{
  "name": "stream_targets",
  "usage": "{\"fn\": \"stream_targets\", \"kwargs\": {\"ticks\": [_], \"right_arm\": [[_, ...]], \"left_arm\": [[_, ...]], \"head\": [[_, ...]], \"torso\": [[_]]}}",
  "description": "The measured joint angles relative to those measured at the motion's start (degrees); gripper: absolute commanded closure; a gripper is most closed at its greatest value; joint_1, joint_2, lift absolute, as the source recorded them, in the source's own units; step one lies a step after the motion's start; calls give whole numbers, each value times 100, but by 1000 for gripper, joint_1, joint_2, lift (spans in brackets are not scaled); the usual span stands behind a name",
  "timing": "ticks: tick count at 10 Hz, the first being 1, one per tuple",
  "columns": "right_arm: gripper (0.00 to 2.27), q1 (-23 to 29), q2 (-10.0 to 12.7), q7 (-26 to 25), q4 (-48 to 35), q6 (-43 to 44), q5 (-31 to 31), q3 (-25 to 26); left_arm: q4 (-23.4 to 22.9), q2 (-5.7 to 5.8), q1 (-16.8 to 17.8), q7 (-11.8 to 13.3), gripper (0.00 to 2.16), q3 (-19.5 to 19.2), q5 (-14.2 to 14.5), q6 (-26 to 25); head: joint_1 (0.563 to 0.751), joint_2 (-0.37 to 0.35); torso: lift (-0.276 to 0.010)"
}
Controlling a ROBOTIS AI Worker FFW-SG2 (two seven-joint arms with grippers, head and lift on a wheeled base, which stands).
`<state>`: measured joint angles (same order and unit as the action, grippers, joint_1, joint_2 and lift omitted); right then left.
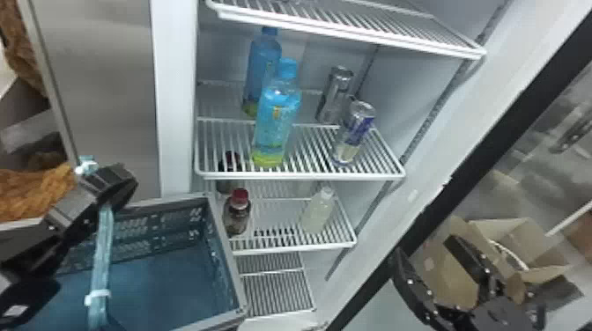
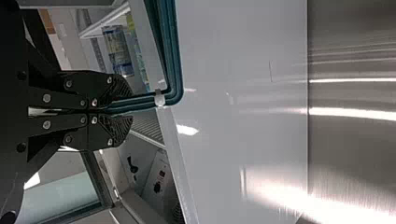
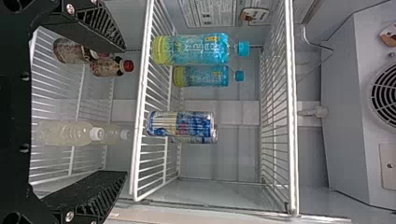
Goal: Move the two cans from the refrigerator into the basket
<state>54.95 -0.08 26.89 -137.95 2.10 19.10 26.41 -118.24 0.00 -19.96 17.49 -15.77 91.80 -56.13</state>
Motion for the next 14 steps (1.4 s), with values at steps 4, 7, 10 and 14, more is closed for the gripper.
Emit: {"fn": "stream_targets", "kwargs": {"ticks": [4, 7, 10, 14], "right_arm": [[104, -39, -10, 0, 13, -97, -6, -2], [107, -89, -10, -7, 35, -97, -23, -2], [107, -447, -31, -18, 209, -229, -223, -10], [108, -1074, -132, -47, 507, -373, -399, -136]], "left_arm": [[1, 0, -14, 0, 1200, 1, 7, -12], [1, 0, -17, 0, 1200, 5, 14, -22], [4, 0, -28, 0, 1200, 0, 18, -25], [3, 0, -2, -26, 1200, 22, 29, -26]], "head": [[695, -350], [695, -350], [695, -350], [695, -345]], "torso": [[-35], [-35], [-35], [-35]]}}
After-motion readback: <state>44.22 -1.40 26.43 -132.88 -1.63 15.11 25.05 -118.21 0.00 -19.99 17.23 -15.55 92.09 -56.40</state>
